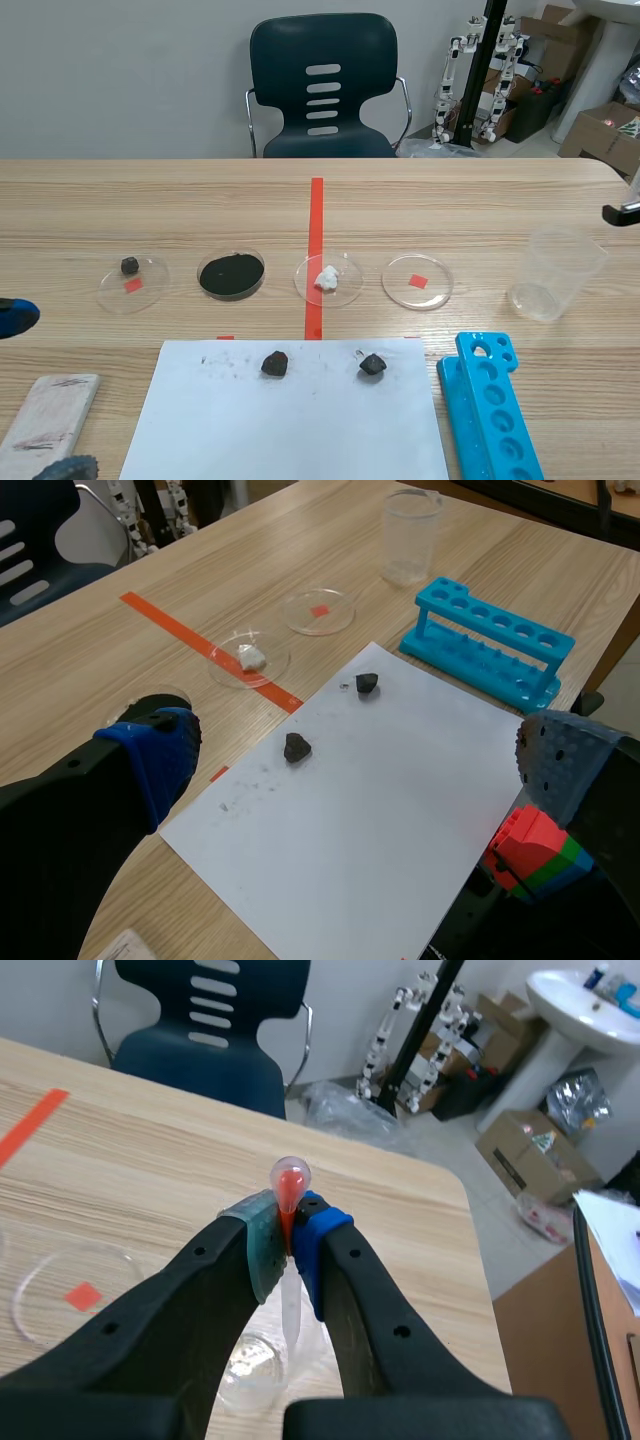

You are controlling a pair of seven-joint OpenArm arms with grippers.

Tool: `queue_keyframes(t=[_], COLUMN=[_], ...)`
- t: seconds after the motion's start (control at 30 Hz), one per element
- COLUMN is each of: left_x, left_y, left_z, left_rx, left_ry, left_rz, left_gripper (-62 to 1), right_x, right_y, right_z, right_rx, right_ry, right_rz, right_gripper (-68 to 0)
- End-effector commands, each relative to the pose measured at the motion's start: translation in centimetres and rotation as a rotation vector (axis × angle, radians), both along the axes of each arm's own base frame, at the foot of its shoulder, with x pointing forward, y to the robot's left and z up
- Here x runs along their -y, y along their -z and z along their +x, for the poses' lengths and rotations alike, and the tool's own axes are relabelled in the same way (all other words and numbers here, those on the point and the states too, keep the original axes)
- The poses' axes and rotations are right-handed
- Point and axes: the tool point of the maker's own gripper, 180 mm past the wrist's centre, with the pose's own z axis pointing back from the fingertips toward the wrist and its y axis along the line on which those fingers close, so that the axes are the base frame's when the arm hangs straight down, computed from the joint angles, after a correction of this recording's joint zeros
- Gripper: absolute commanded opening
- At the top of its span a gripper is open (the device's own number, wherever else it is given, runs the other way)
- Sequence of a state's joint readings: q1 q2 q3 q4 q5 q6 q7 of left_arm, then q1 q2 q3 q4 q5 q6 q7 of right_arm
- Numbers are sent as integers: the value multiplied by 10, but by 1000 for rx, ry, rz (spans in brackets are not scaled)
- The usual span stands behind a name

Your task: Put the dropper in the beaker

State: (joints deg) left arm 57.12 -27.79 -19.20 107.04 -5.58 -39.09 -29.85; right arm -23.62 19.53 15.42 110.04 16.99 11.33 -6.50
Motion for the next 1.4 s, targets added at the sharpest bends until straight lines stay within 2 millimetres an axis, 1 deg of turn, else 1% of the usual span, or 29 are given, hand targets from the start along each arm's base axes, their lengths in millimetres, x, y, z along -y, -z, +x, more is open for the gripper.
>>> queue_keyframes(t=[0.0, 0.1, 0.33, 0.43, 0.63, 0.77, 1.03, 1.17, 1.37], left_x=[2, 2, 2, 2, 2, 2, 2, 2, 2], left_y=[-8, -8, -8, -8, -8, -8, -8, -8, -8], left_z=[2, 2, 2, 2, 2, 2, 2, 2, 2], left_rx=[21, 21, 21, 21, 21, 21, 21, 21, 21], left_ry=[-3, -3, -3, -3, -3, -3, -3, -3, -3], left_rz=[-27, -27, -27, -27, -27, -28, -27, -27, -27], left_gripper=[14, 14, 14, 14, 14, 14, 14, 14, 14], right_x=[0, 3, 2, 7, 9, 18, 22, 19, 8], right_y=[-12, -6, -6, -4, 11, 22, 47, 60, 76], right_z=[6, 12, 25, 30, 37, 42, 49, 54, 57], right_rx=[47, 47, 70, 81, 69, 65, 32, 13, -5], right_ry=[-13, -25, -73, -64, -106, -85, -109, -119, -153], right_rz=[-1, 10, 31, 43, 82, 107, 146, 154, 155], right_gripper=[-665, -665, -665, -665, -665, -666, -667, -667, -667])
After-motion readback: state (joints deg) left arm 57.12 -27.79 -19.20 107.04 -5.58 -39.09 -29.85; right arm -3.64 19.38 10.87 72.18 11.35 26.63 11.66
